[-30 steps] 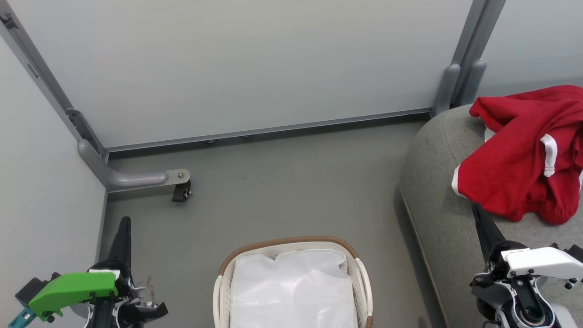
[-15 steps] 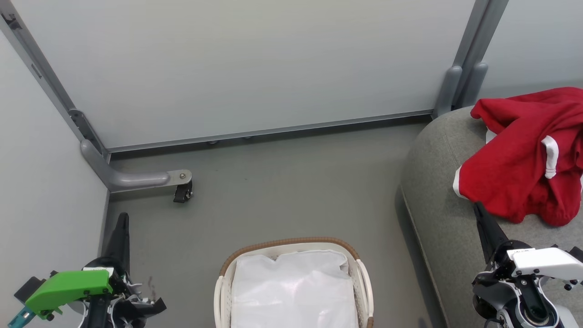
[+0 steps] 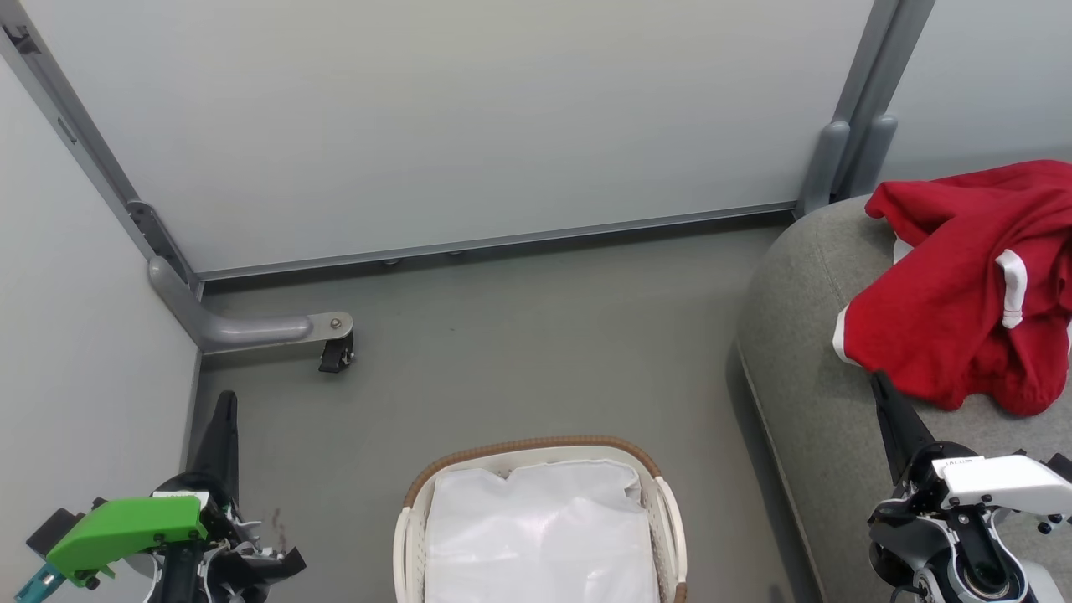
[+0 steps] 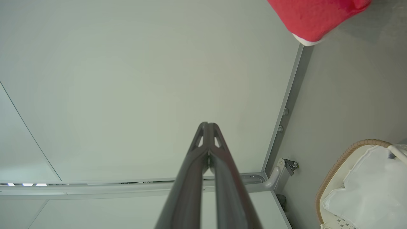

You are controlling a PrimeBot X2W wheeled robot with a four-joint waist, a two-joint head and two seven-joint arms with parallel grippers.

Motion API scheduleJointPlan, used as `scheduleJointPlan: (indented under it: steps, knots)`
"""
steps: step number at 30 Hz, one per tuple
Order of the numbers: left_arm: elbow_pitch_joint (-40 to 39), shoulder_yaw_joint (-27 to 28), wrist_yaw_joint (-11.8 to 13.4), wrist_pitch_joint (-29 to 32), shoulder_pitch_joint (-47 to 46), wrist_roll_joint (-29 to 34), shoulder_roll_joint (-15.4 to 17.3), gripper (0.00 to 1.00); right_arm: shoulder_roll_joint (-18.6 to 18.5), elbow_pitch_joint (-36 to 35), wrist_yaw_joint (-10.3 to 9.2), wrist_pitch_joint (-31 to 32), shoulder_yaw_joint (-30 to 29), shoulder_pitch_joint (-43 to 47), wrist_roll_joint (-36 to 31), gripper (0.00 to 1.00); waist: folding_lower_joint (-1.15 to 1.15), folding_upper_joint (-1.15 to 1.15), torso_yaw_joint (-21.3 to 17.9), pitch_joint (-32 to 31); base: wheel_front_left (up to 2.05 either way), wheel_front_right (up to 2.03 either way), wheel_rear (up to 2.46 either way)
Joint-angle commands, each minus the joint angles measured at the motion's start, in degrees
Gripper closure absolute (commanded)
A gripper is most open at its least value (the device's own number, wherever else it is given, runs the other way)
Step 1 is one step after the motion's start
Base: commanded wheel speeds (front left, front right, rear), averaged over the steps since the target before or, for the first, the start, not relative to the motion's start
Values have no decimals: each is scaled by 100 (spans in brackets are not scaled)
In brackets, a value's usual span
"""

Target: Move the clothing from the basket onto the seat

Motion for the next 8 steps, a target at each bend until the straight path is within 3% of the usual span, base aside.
scheduleJointPlan:
  steps: [1,8]
  knots:
    - [-9,13,-34,26,-63,-17,33,100,-36,-18,-4,10,-14,61,17,100,0,0,0,0,0,0,0]
    - [-10,13,-34,26,-63,-17,33,100,-36,-18,-4,9,-14,61,18,100,0,0,0,0,0,0,0]
